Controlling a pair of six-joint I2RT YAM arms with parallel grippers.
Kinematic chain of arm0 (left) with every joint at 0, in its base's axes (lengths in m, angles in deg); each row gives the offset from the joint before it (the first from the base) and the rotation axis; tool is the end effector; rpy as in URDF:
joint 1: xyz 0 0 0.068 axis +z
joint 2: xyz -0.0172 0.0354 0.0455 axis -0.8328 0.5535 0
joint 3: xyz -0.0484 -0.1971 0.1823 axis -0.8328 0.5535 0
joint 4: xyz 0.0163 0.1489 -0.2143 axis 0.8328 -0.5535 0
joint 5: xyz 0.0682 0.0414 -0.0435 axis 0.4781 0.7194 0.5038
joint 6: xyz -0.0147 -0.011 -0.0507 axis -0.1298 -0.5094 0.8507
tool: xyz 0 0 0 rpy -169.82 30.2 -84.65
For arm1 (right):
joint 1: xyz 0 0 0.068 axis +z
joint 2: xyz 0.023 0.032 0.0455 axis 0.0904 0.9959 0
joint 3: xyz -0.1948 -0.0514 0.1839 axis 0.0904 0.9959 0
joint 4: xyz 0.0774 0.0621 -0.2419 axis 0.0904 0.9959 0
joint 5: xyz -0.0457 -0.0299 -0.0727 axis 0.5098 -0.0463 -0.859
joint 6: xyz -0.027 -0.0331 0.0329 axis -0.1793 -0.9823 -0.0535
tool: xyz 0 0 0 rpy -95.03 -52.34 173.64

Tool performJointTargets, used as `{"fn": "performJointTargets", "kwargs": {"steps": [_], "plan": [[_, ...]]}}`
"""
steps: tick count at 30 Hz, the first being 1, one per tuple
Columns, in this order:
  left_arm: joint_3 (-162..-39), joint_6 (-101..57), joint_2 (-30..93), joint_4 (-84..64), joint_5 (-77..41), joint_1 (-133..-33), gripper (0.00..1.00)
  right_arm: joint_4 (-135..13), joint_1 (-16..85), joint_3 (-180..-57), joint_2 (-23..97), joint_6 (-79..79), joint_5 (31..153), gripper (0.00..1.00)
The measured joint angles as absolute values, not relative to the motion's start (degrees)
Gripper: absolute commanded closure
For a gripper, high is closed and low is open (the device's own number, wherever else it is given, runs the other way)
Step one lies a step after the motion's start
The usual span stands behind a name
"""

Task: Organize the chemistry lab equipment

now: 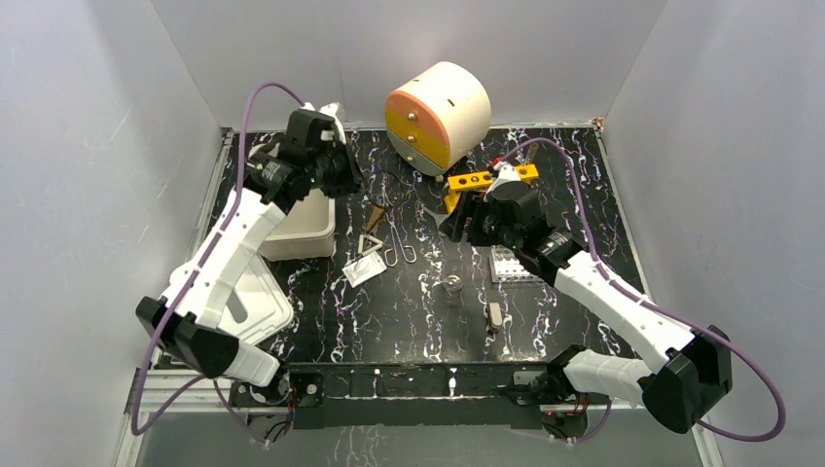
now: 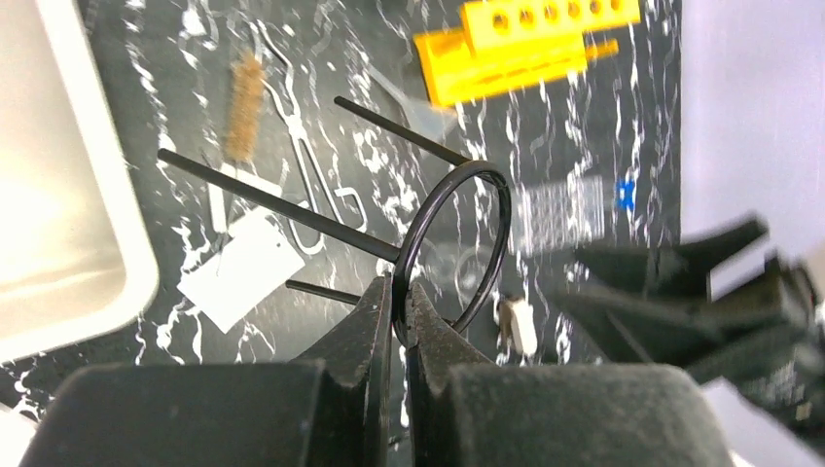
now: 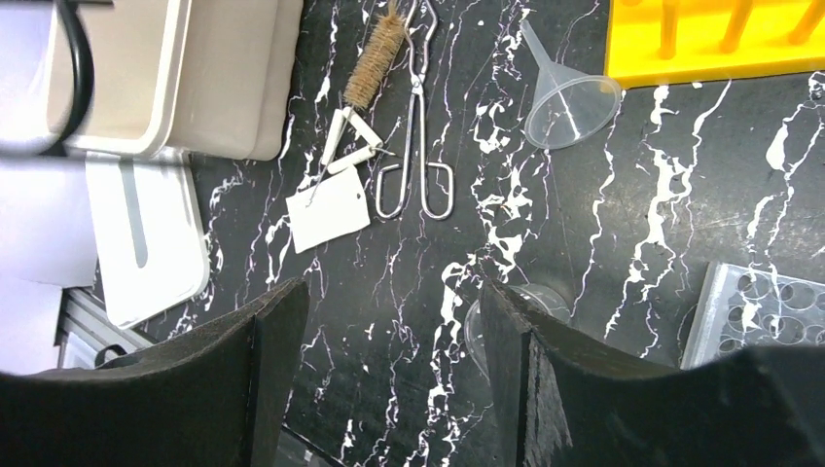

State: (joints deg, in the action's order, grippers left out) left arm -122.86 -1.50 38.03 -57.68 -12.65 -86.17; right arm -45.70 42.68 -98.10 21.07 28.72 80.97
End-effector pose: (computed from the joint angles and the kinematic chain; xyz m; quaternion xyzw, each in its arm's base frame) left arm 0.2592 -0.1502 0.4289 -0.0059 0.8770 -0.2638 0.4017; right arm 0.2068 0.1564 0.3197 0.0000 0.8500 0.2954 0.4361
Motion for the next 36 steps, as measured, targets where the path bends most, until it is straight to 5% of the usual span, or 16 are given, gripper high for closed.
{"fn": "performJointTargets", "kwargs": {"steps": [11, 21, 36], "plan": [[-132.98, 0.35, 44.32, -55.19, -15.32, -65.84, 1.0, -47.34, 42.68, -98.91, 22.25, 24.24, 81.32, 0.26], [-128.5, 1.69, 44.23, -52.24, -21.22, -52.6, 1.0, -46.99, 42.68, -103.65, 28.72, 22.62, 81.47, 0.27], [-117.39, 1.82, 53.46, -42.56, -29.09, -50.57, 1.0, -48.78, 42.68, -103.76, 31.19, 22.62, 81.45, 0.27]]}}
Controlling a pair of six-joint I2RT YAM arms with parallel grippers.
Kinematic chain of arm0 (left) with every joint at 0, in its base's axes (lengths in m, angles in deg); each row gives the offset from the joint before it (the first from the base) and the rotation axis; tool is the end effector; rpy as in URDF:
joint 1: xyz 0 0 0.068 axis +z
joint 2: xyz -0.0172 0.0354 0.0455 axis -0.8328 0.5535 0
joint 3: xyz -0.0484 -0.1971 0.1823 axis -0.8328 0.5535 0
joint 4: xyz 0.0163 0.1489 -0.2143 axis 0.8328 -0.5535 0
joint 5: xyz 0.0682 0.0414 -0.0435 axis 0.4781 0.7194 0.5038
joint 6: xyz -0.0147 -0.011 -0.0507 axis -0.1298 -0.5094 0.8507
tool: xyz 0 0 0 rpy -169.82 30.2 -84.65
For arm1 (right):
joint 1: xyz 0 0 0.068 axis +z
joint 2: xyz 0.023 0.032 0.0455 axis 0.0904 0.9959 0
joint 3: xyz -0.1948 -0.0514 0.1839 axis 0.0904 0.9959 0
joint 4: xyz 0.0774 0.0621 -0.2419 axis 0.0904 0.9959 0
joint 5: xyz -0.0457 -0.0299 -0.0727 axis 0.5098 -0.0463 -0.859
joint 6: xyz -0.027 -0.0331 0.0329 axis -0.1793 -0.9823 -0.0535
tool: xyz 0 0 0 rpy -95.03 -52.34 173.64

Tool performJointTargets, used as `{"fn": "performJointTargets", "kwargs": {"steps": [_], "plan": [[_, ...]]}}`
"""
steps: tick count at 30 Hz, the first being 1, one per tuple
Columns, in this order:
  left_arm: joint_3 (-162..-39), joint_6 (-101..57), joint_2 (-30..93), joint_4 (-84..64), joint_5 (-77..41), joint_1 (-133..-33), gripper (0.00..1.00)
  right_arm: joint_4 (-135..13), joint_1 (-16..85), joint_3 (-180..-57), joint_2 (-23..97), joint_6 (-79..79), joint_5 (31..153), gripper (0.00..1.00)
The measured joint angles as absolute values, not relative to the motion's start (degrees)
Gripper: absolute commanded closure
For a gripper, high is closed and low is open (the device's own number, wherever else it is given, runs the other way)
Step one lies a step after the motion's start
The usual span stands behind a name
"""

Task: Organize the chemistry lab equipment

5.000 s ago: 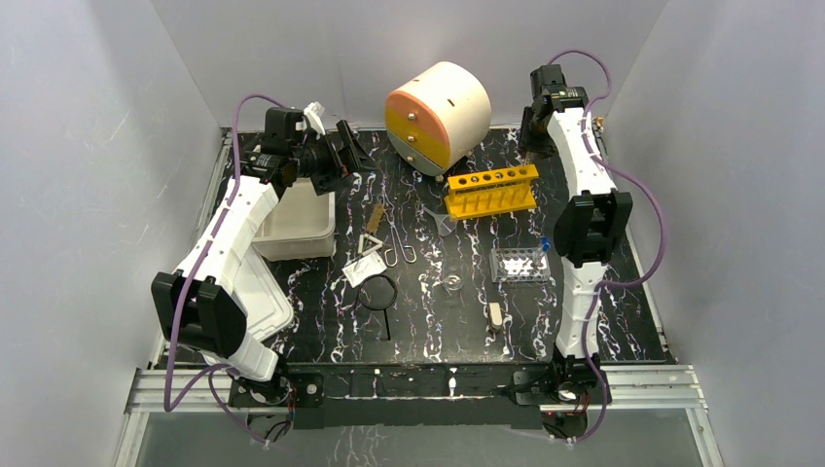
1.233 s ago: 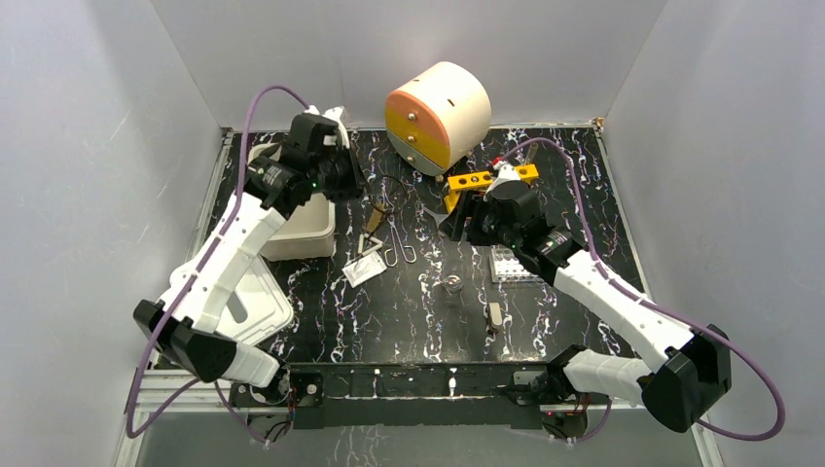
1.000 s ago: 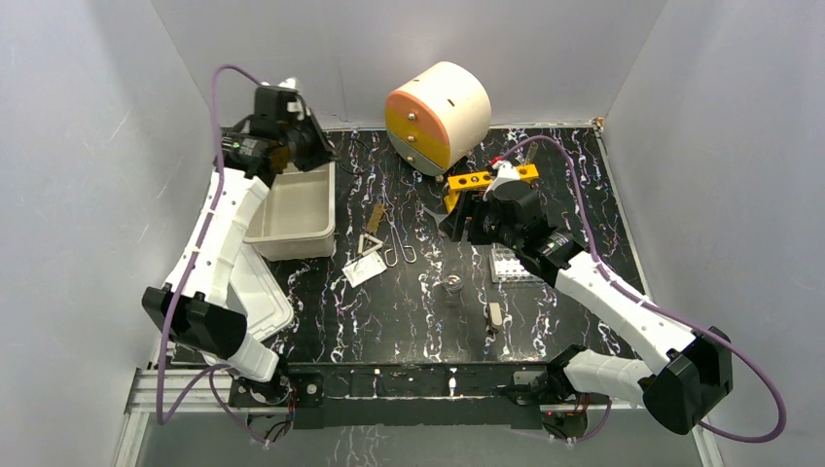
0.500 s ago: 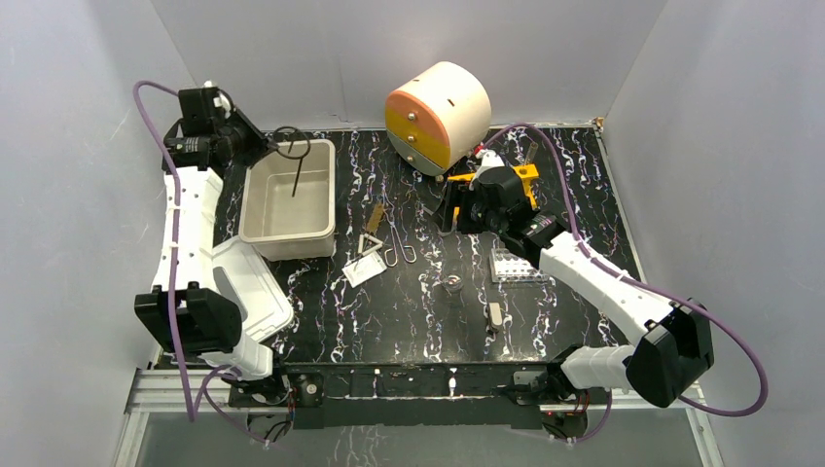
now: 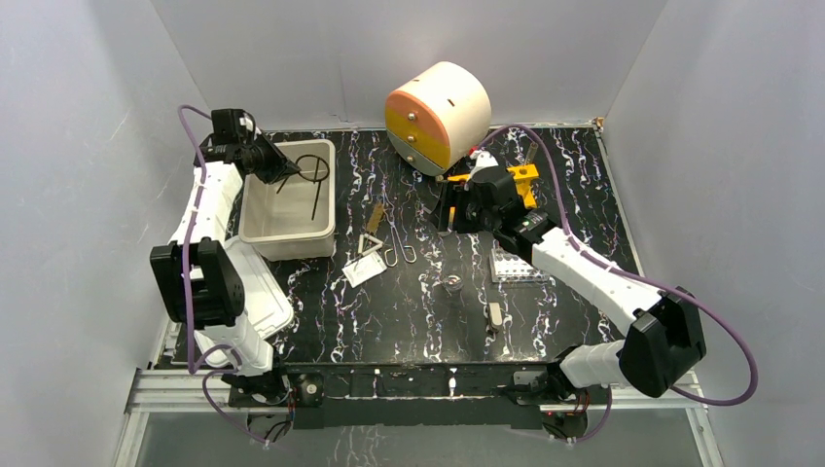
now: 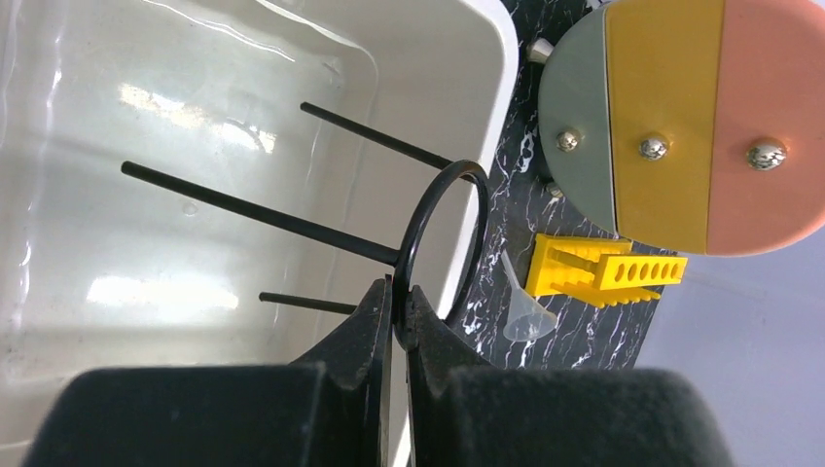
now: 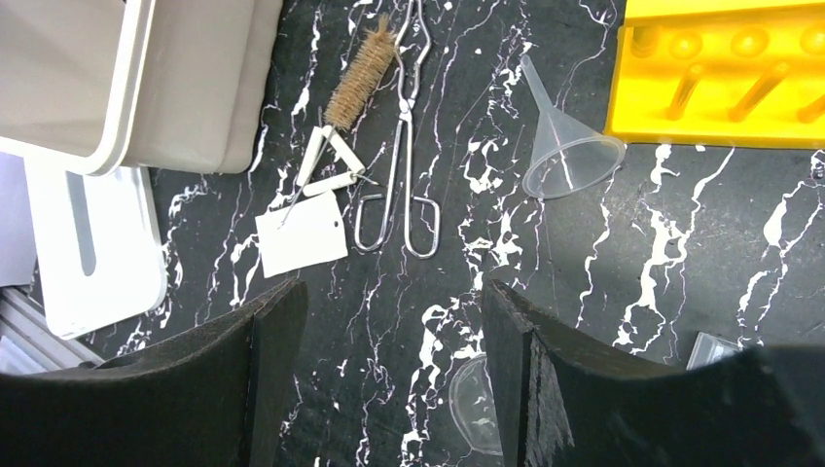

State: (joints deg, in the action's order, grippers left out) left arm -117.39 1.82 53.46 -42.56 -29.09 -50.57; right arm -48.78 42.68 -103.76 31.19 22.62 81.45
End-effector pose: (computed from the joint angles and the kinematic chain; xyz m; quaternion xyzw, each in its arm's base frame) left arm 0.3872 0.0278 0.3340 -0.2443 0.8566 -0.2536 0.3773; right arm 0.2408 0.1828 0.3135 -0.0481 0.8550 0.2690 0.4408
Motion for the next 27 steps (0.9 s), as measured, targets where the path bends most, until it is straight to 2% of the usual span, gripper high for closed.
{"fn": "performJointTargets", "kwargs": {"steps": [21, 22, 25, 27], "plan": [[-115.27, 7.24, 65.46, -19.1, -38.99, -50.5, 1.0, -49.76, 42.68, -105.72, 34.23, 21.33, 79.92, 0.26], [-115.3, 7.33, 65.72, -18.6, -39.18, -50.48, 0.98, -49.81, 42.68, -105.97, 34.62, 21.33, 79.83, 0.27], [-115.38, 7.24, 66.03, -18.27, -38.9, -50.48, 0.77, -49.92, 42.68, -106.53, 35.89, 21.36, 79.77, 0.27], [-115.54, 6.26, 66.03, -18.86, -37.5, -50.5, 0.68, -49.83, 42.68, -106.77, 36.59, 21.36, 79.66, 0.26]]}}
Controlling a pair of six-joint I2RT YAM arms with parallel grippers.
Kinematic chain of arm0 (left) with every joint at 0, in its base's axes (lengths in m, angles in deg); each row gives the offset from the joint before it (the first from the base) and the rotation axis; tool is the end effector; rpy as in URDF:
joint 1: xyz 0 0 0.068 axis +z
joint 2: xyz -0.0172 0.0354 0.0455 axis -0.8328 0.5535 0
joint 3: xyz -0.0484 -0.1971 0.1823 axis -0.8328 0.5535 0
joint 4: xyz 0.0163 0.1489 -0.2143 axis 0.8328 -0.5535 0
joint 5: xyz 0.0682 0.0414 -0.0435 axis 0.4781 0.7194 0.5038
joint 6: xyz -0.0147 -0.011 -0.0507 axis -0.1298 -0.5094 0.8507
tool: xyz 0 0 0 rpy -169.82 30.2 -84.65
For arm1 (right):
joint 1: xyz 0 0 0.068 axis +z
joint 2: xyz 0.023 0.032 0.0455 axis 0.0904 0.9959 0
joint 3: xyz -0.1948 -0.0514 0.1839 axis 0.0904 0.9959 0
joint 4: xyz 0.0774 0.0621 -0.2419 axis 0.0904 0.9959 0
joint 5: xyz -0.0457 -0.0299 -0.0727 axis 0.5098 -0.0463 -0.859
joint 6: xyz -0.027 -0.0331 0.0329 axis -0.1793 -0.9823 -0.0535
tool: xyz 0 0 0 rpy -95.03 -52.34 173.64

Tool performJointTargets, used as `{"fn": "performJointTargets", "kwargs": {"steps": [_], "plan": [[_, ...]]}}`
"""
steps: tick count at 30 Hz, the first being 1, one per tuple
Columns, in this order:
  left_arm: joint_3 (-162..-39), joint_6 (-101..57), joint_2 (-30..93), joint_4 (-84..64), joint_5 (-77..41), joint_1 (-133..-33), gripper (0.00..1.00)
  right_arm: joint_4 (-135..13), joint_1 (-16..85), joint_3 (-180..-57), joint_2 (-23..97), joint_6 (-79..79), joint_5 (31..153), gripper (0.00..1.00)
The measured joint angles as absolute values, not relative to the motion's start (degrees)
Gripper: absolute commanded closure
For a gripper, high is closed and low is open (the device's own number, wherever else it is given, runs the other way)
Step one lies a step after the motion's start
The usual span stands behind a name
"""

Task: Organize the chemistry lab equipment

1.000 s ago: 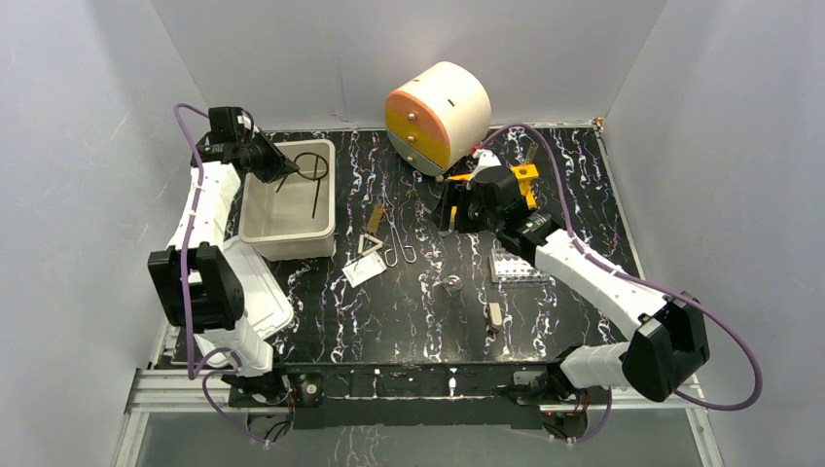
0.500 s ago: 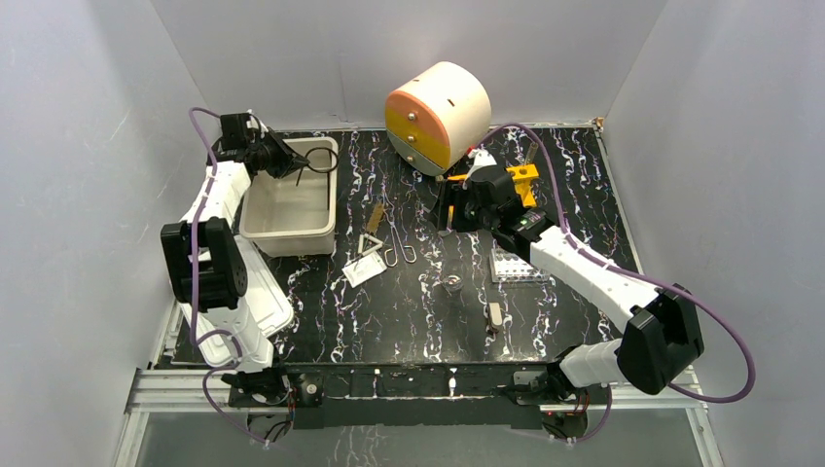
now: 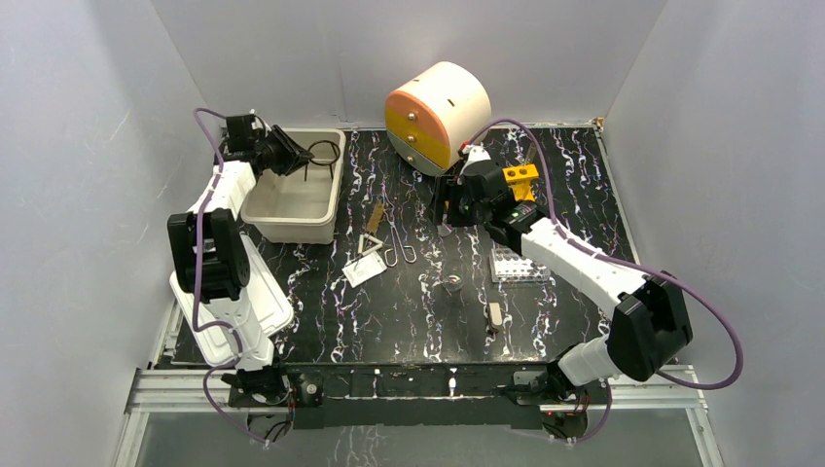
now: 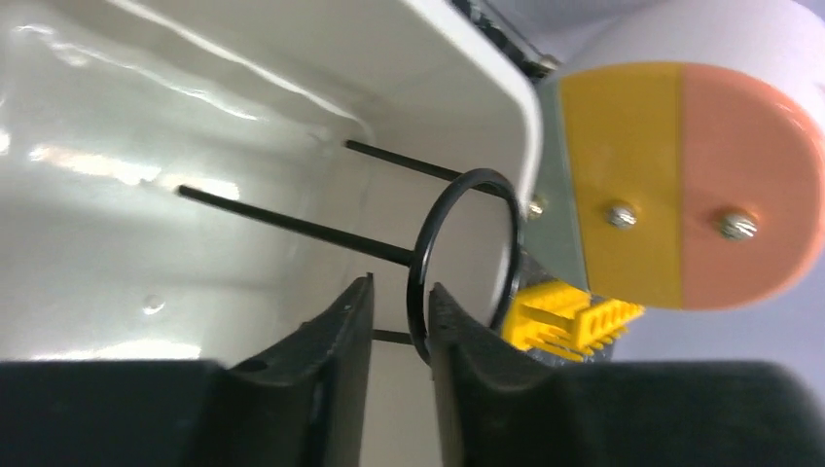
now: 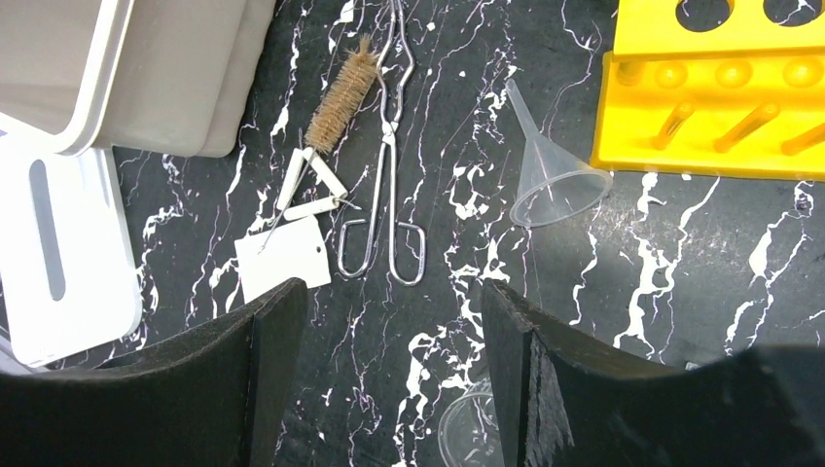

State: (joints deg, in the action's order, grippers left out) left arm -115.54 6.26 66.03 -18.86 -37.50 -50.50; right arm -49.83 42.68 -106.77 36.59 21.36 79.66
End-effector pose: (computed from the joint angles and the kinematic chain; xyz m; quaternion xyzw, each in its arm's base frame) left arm 0.4498 0.0299 0.2727 -0.2138 0.8185 -0.3393 0.4113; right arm 0.2595 0.1957 0.3059 -0.0503 0.8606 0.2471 0.4425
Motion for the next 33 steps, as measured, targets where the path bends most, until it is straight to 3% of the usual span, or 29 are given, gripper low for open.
{"fn": "performJointTargets", "kwargs": {"steps": [8, 13, 21, 27, 30, 33], "plan": [[-116.54, -0.43, 66.07, -30.51, -26.92, -50.5, 0.31, -49.76, 42.68, -109.29, 38.82, 21.33, 80.21, 0.27], [-119.01, -1.63, 66.07, -33.75, -26.48, -50.5, 0.17, -49.72, 42.68, -110.12, 39.95, 21.16, 81.3, 0.27], [-120.96, -4.72, 59.45, -37.01, -23.8, -52.23, 0.09, -48.76, 42.68, -110.27, 39.95, 19.69, 81.58, 0.27], [-120.61, -10.49, 48.67, -38.14, -17.06, -67.44, 0.09, -45.31, 42.68, -113.7, 40.67, 18.36, 81.19, 0.28], [-118.99, -12.34, 45.0, -38.67, -14.42, -75.99, 0.12, -43.73, 42.68, -115.78, 41.77, 18.25, 79.62, 0.34], [-116.43, -12.91, 42.75, -40.7, -10.55, -82.02, 0.23, -42.03, 42.57, -117.13, 43.14, 18.47, 77.98, 0.5]]}}
